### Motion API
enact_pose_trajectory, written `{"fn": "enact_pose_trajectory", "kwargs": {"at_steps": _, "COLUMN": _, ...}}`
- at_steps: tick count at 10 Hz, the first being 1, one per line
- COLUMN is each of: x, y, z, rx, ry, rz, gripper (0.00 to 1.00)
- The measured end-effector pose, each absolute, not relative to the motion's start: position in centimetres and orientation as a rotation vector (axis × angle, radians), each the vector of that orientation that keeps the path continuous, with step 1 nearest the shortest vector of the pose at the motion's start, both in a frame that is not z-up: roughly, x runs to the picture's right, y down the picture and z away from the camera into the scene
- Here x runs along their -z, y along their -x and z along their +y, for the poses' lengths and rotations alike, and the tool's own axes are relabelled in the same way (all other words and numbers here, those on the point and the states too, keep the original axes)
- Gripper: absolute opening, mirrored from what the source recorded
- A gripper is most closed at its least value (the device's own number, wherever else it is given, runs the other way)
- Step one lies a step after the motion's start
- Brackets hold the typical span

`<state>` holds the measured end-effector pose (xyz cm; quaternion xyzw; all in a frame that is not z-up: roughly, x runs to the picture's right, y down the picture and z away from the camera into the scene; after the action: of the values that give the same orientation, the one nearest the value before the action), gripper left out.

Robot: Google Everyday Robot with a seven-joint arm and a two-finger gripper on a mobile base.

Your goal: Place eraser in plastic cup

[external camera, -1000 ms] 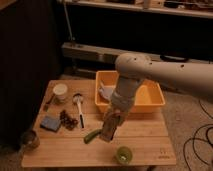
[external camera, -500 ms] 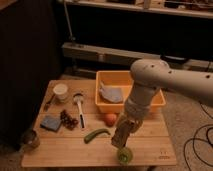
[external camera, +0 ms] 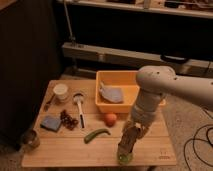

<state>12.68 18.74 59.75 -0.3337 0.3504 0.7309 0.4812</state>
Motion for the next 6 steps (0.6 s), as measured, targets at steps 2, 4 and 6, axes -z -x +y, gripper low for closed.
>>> {"fn": "enact_pose_trajectory", "kwargs": {"at_steps": 2, "x": -60.0, "y": -12.7, "z": 19.7, "rx": -1.787, "ry": 0.798, "rz": 0.866, "gripper": 0.0}}
{"fn": "enact_pose_trajectory", "kwargs": {"at_steps": 4, "x": -60.4, "y": -12.9, "z": 20.4, "rx": -1.791, "ry": 0.797, "rz": 0.873, "gripper": 0.0}}
{"fn": "enact_pose_trajectory", "kwargs": {"at_steps": 6, "x": -60.7, "y": -13.1, "z": 21.2, "rx": -1.792, "ry": 0.803, "rz": 0.882, "gripper": 0.0}}
